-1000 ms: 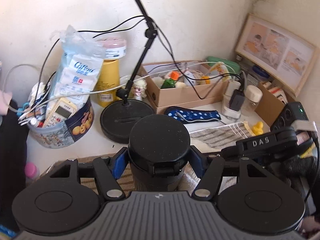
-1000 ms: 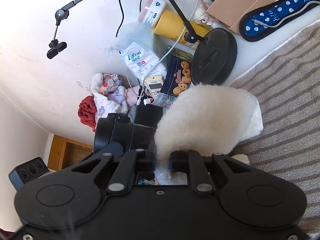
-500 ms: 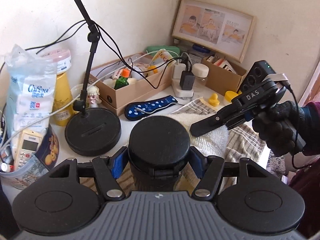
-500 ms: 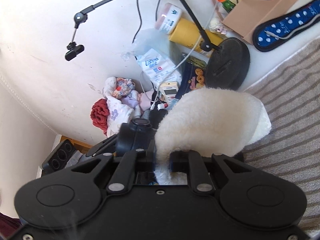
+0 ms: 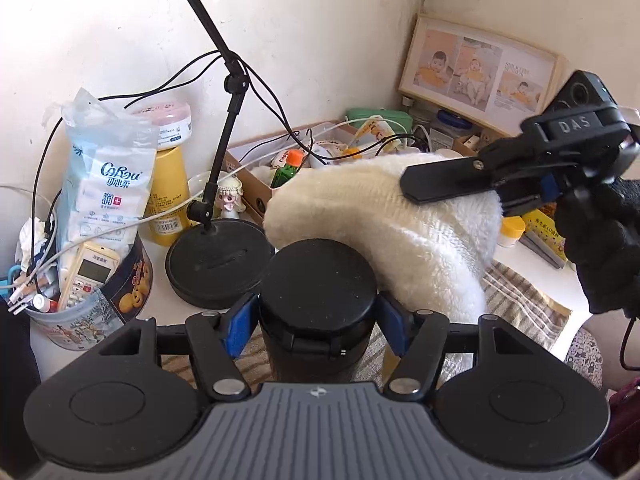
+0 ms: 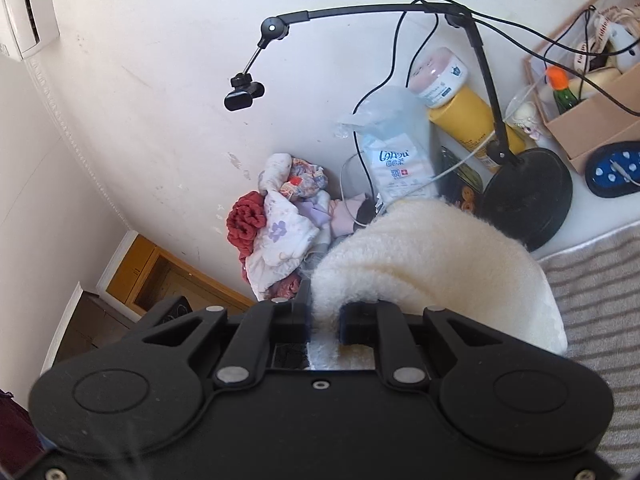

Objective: Clean container
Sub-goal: 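Sweep the towel across the tumbler lid with the right gripper, then wipe the towel over the lid and down the tumbler body with the right gripper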

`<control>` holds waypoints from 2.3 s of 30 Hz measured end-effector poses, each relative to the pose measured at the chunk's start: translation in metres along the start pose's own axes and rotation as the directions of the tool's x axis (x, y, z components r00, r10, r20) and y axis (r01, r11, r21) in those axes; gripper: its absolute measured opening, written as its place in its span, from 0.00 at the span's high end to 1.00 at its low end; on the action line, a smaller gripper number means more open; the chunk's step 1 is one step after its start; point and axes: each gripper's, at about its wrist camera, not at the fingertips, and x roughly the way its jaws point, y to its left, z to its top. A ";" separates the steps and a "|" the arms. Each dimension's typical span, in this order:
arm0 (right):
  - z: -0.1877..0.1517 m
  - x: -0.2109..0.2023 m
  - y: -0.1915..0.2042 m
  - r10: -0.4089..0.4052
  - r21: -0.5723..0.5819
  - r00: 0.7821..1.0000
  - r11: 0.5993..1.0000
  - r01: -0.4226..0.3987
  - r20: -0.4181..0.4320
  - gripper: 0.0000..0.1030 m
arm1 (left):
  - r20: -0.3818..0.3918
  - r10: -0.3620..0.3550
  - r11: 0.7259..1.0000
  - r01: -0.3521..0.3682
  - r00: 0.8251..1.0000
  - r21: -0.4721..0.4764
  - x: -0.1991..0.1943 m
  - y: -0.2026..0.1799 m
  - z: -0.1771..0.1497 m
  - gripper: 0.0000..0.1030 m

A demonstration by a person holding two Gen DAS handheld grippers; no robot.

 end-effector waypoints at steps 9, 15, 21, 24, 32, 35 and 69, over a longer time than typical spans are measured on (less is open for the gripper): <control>-0.007 0.021 -0.019 -0.031 0.031 0.999 0.999 0.031 -0.029 0.90 | 0.003 0.009 1.000 -0.009 1.000 0.012 -0.002 -0.001 -0.003 0.39; -0.018 0.024 -0.026 -0.098 0.023 0.994 0.995 0.100 -0.052 0.89 | 0.005 0.016 1.000 -0.016 1.000 0.007 -0.004 -0.002 -0.004 0.39; -0.028 0.029 -0.044 -0.136 0.078 0.989 0.987 0.141 -0.066 0.89 | 0.010 0.016 1.000 -0.016 1.000 0.014 -0.006 -0.003 -0.006 0.39; -0.031 0.031 -0.053 -0.140 0.109 0.987 0.983 0.148 -0.075 0.89 | 0.013 0.016 1.000 -0.016 1.000 0.020 -0.007 -0.004 -0.008 0.39; -0.046 0.035 -0.098 -0.148 0.274 0.984 0.947 0.169 -0.097 0.89 | 0.018 0.026 0.999 -0.027 0.999 0.046 -0.004 -0.012 -0.007 0.39; -0.054 0.037 -0.115 -0.157 0.327 0.982 0.927 0.184 -0.109 0.89 | 0.018 0.030 0.998 -0.031 0.999 0.055 -0.003 -0.015 -0.006 0.39; -0.058 0.013 -0.099 0.087 0.401 0.996 0.912 -0.089 0.023 0.89 | 0.013 0.043 0.998 -0.044 0.999 0.048 0.000 -0.018 -0.006 0.39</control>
